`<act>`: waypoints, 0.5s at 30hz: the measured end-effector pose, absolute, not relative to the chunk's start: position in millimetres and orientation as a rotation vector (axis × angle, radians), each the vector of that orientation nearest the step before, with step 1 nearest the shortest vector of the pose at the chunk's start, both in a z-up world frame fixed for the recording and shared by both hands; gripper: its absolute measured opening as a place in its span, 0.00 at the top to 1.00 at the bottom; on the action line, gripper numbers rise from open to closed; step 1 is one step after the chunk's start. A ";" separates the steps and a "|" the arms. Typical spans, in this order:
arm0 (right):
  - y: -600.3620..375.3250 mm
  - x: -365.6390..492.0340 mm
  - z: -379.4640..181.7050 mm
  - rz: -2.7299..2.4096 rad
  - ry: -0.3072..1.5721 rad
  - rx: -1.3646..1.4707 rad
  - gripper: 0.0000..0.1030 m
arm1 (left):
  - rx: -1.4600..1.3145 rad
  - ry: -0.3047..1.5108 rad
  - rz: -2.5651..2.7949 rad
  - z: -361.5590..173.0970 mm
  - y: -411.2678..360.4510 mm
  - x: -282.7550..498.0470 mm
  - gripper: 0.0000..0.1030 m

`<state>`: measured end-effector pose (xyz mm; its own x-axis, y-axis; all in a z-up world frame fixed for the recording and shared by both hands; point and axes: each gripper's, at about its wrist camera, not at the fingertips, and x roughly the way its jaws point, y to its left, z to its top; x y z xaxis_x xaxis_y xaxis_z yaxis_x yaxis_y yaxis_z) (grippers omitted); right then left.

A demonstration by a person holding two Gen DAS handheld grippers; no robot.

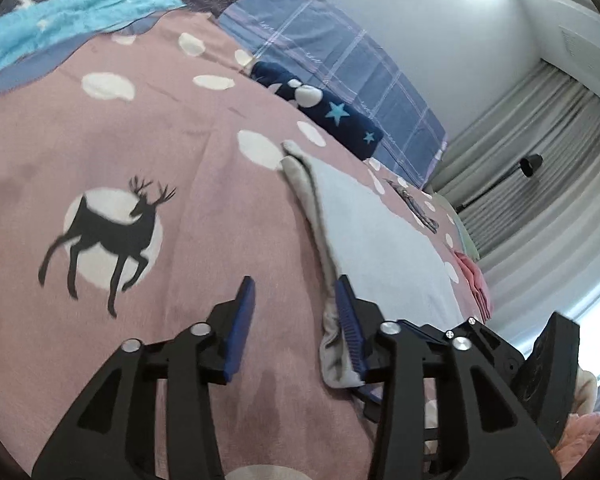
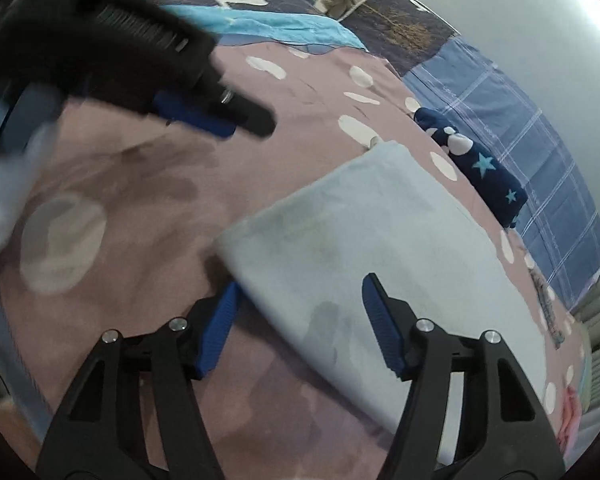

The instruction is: Fold small clothes

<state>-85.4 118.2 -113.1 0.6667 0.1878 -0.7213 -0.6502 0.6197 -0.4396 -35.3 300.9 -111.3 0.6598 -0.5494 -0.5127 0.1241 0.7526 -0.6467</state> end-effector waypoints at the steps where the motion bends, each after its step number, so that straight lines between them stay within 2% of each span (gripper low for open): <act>1: 114.7 -86.8 -113.1 0.515 0.677 -0.772 0.38 | -0.602 0.760 -0.414 -108.8 299.7 -35.0 0.53; 8: 65.5 -80.1 -110.3 0.476 0.747 -0.653 0.37 | -0.574 0.833 -0.551 -120.5 276.0 -51.6 0.54; 11: 46.6 -75.3 -107.5 0.485 0.781 -0.553 0.35 | -0.623 0.846 -0.605 -128.6 265.1 -58.6 0.77; 14: 38.5 -73.9 -106.8 0.475 0.800 -0.496 0.35 | -0.596 0.872 -0.581 -132.2 251.8 -54.6 0.80; 15: 37.2 -74.3 -106.2 0.472 0.799 -0.489 0.35 | -0.587 0.882 -0.562 -132.6 248.5 -51.2 0.99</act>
<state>-74.3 37.2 -106.2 0.6078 0.2119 -0.7653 -0.5681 0.7894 -0.2327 -51.2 248.5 -132.6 0.5156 -0.6659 -0.5392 0.2072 0.7075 -0.6757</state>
